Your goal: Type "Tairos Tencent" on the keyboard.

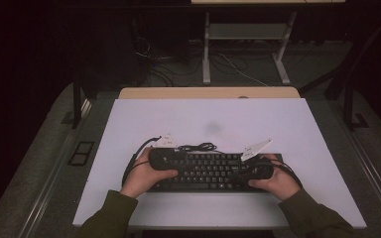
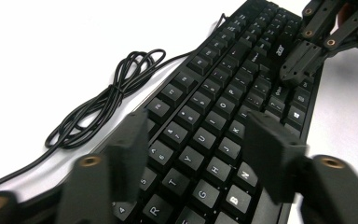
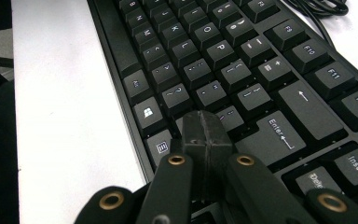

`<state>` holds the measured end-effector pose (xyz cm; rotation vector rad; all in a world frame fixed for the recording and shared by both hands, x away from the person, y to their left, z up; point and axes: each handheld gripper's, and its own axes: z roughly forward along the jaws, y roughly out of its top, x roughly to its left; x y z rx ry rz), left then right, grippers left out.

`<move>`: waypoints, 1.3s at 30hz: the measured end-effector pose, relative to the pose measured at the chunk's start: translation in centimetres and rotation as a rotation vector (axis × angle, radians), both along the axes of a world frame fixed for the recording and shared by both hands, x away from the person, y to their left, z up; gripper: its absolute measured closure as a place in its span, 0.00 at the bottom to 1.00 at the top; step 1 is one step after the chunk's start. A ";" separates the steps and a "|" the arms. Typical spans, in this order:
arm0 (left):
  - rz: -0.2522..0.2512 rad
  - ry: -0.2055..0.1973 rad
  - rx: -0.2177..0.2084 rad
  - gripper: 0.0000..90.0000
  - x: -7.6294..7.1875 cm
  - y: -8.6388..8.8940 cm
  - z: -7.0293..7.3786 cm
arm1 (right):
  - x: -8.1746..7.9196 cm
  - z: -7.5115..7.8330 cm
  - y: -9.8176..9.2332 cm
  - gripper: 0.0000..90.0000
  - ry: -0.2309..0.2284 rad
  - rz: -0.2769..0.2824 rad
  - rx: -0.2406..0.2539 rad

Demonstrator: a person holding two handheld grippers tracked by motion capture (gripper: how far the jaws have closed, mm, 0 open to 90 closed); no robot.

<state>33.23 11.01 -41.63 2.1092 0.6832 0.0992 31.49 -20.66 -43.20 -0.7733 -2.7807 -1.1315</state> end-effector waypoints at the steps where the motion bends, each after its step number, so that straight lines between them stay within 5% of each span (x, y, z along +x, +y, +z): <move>1: 0.001 0.004 0.002 0.54 0.0 0.0 0.0 | 0.0 0.0 0.0 1.00 0.001 -0.001 0.001; 9: 0.016 0.044 0.057 0.86 0.1 0.3 -0.3 | 0.0 0.0 0.0 1.00 0.000 0.001 -0.004; 15: 0.016 0.052 0.086 0.99 0.3 0.2 -0.7 | 0.0 0.0 0.0 1.00 0.000 0.000 -0.004; 31: 0.004 0.055 0.135 0.99 0.3 -0.3 -1.4 | 0.0 0.0 0.0 1.00 0.001 -0.001 -0.004; 39: 0.012 0.055 0.108 0.99 0.3 -0.3 -1.0 | 0.0 0.0 0.0 1.00 0.000 -0.001 -0.004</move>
